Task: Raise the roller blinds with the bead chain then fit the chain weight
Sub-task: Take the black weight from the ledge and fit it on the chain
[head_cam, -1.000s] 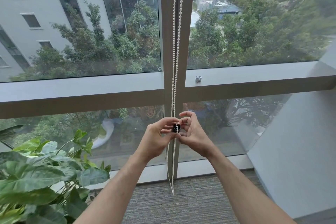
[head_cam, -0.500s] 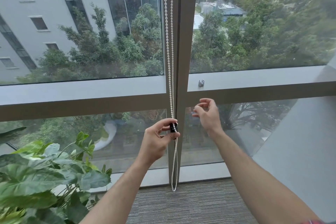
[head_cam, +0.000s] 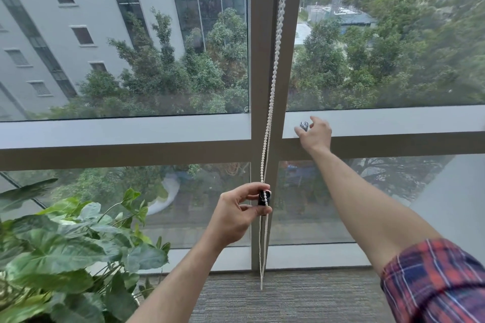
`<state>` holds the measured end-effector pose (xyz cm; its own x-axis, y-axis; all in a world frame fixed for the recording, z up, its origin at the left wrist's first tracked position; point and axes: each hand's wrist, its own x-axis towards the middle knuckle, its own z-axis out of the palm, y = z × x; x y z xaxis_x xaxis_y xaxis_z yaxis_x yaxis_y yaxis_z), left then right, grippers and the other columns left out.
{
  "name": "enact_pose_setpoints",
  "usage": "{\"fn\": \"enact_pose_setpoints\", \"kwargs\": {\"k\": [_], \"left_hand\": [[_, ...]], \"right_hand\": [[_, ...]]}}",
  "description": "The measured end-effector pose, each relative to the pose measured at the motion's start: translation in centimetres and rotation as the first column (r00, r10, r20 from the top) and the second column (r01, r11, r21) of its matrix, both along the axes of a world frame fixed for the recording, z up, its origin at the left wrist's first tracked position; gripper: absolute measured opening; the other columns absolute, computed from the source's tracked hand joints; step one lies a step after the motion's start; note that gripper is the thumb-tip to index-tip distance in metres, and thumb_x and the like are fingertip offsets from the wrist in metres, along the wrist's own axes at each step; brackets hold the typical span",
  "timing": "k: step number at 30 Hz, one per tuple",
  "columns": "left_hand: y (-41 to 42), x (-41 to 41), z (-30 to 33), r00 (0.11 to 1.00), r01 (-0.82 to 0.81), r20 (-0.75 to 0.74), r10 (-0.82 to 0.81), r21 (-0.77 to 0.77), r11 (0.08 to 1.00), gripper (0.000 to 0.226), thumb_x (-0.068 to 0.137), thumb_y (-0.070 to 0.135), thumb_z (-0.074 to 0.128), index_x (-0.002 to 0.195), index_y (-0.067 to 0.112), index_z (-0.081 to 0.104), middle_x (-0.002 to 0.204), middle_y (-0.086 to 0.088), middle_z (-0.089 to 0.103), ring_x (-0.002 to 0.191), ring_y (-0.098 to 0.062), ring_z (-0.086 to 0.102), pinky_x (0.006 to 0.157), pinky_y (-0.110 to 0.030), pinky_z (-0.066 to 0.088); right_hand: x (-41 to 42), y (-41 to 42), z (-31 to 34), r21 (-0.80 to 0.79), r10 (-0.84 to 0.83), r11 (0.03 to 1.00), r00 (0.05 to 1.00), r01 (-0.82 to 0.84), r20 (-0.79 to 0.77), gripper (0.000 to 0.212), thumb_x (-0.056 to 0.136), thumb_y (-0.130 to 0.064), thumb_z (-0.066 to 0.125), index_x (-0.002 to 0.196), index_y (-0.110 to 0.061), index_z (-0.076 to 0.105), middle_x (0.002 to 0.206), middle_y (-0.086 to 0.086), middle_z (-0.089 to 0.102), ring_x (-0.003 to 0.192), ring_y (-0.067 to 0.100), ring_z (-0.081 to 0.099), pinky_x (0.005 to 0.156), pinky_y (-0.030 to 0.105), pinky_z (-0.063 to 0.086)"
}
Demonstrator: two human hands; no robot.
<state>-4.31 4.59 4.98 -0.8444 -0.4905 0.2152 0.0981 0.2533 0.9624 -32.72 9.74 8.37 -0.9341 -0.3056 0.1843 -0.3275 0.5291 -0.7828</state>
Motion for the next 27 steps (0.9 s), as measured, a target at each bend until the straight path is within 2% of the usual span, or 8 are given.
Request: {"fn": "enact_pose_setpoints", "kwargs": {"k": [4,7,10,14,17,22,24,27], "left_hand": [[0.1,0.3,0.4,1.000,0.003,-0.011,-0.003,0.015,1.000,0.052,0.074,-0.001,0.081,0.104,0.041,0.073,0.100,0.007,0.075,0.098,-0.016,0.068,0.077,-0.026,0.058],[0.2,0.4,0.7,1.000,0.004,-0.028,-0.004,0.025,1.000,0.053,0.075,-0.004,0.080,0.104,0.040,0.073,0.101,0.004,0.076,0.098,-0.015,0.068,0.076,-0.024,0.057],[0.2,0.4,0.9,0.999,0.006,-0.037,-0.005,0.033,0.999,0.055,0.075,-0.004,0.080,0.103,0.042,0.073,0.101,0.003,0.076,0.098,-0.015,0.068,0.076,-0.025,0.058],[0.3,0.4,0.9,0.999,0.017,-0.042,-0.016,0.040,0.999,0.052,0.076,-0.003,0.080,0.105,0.039,0.073,0.101,0.001,0.075,0.098,-0.014,0.068,0.078,-0.026,0.058],[0.3,0.3,0.8,0.999,0.019,-0.044,-0.017,0.048,0.999,0.052,0.075,-0.002,0.080,0.105,0.039,0.073,0.102,-0.001,0.076,0.100,-0.016,0.068,0.079,-0.028,0.058],[0.1,0.2,0.8,0.998,0.021,-0.054,-0.018,0.058,0.998,0.053,0.074,-0.004,0.080,0.104,0.038,0.074,0.099,0.002,0.076,0.099,-0.016,0.068,0.079,-0.029,0.059],[0.0,0.1,0.8,0.998,0.027,-0.060,-0.023,0.058,0.998,0.053,0.075,-0.006,0.079,0.105,0.037,0.073,0.098,0.001,0.075,0.097,-0.013,0.068,0.078,-0.026,0.058],[0.0,0.0,0.7,0.997,0.027,-0.067,-0.023,0.055,0.998,0.054,0.075,-0.008,0.078,0.107,0.035,0.071,0.102,-0.004,0.075,0.098,-0.012,0.068,0.079,-0.023,0.057]], "right_hand": [[-0.4,-0.3,-0.5,0.071,-0.013,0.997,0.998,0.018,-0.063,0.033,0.088,-0.025,0.070,0.110,-0.001,0.067,0.117,0.021,0.065,0.111,0.033,0.056,0.092,0.034,0.042],[-0.1,0.0,-0.6,0.009,-0.024,1.000,0.997,0.025,-0.068,0.034,0.086,-0.022,0.074,0.111,-0.002,0.067,0.113,0.020,0.067,0.111,0.033,0.058,0.095,0.035,0.042],[0.4,0.6,-0.6,-0.078,-0.029,0.997,0.998,0.025,-0.048,0.031,0.084,-0.020,0.076,0.107,-0.002,0.066,0.105,0.017,0.069,0.102,0.032,0.062,0.092,0.038,0.046],[1.8,1.6,-0.8,-0.200,-0.023,0.980,1.000,0.019,-0.016,0.028,0.084,-0.024,0.076,0.105,-0.008,0.065,0.095,0.006,0.067,0.091,0.025,0.065,0.081,0.030,0.048],[3.4,2.3,-1.1,-0.250,-0.007,0.968,1.000,-0.001,-0.030,0.026,0.083,-0.028,0.077,0.102,-0.014,0.064,0.088,-0.001,0.066,0.085,0.018,0.065,0.084,0.031,0.052],[6.5,3.2,-0.8,-0.304,0.072,0.949,0.996,-0.084,-0.049,0.024,0.079,-0.032,0.079,0.096,-0.024,0.064,0.084,-0.011,0.068,0.079,0.004,0.067,0.078,0.022,0.055],[8.0,3.7,-0.7,-0.336,0.122,0.933,0.992,-0.129,-0.042,0.022,0.077,-0.035,0.080,0.092,-0.029,0.066,0.082,-0.014,0.070,0.075,-0.002,0.065,0.077,0.023,0.057],[10.4,4.6,-0.6,-0.395,0.232,0.893,0.973,-0.217,-0.008,0.021,0.077,-0.038,0.079,0.093,-0.027,0.073,0.080,-0.009,0.073,0.073,0.004,0.066,0.076,0.036,0.060]]}}
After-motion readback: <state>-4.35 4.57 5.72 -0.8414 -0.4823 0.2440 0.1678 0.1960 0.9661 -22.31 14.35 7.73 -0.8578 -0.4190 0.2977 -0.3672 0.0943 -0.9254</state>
